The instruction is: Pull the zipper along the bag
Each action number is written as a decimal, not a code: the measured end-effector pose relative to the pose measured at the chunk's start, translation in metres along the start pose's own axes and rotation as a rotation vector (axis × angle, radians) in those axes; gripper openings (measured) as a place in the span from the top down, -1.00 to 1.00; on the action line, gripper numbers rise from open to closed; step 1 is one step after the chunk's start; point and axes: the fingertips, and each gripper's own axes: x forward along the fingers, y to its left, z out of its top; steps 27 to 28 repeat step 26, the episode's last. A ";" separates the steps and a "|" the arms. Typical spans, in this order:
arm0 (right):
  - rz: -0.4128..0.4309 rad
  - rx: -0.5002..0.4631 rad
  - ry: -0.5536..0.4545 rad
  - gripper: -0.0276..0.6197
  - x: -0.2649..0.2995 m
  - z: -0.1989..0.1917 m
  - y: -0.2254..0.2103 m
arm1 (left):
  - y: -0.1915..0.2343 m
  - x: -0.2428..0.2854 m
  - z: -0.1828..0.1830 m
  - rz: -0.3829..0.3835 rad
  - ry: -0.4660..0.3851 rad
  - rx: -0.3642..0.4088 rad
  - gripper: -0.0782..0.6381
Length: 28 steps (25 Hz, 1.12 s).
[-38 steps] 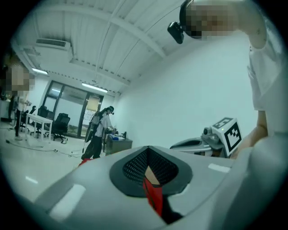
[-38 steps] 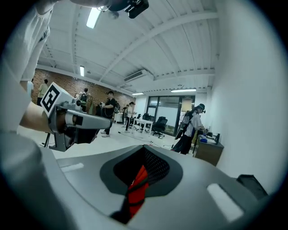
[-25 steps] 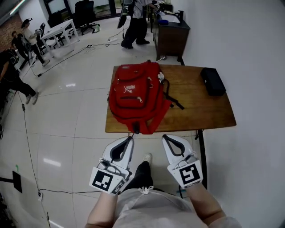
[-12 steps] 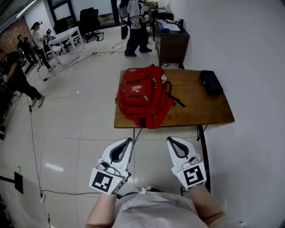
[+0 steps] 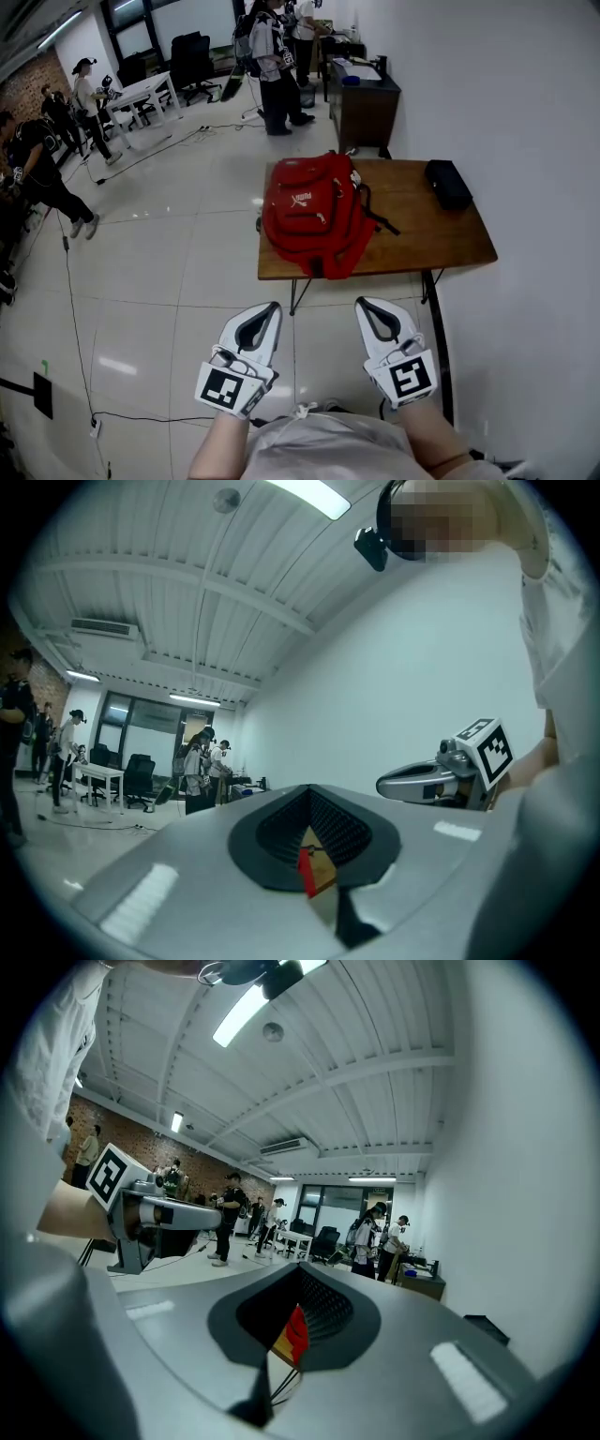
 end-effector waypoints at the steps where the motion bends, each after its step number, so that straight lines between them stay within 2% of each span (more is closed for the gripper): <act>1: 0.003 0.009 0.000 0.90 0.000 0.000 0.002 | 0.000 -0.002 -0.001 -0.007 0.002 -0.002 0.76; 8: -0.002 0.015 0.014 0.90 0.000 0.001 0.010 | -0.004 -0.001 0.003 -0.042 -0.016 -0.021 0.76; 12: -0.007 0.036 0.012 0.90 -0.001 0.000 0.010 | -0.004 -0.001 -0.003 -0.045 0.016 -0.010 0.76; 17: -0.011 0.045 0.004 0.90 0.001 0.003 0.010 | -0.005 0.001 -0.005 -0.059 0.011 -0.005 0.76; 21: -0.001 0.055 0.003 0.90 0.002 0.004 0.014 | -0.002 0.000 -0.006 -0.052 0.027 -0.010 0.76; 28: 0.020 0.067 -0.005 0.90 0.003 0.003 0.017 | -0.001 -0.001 -0.004 -0.052 0.000 -0.035 0.76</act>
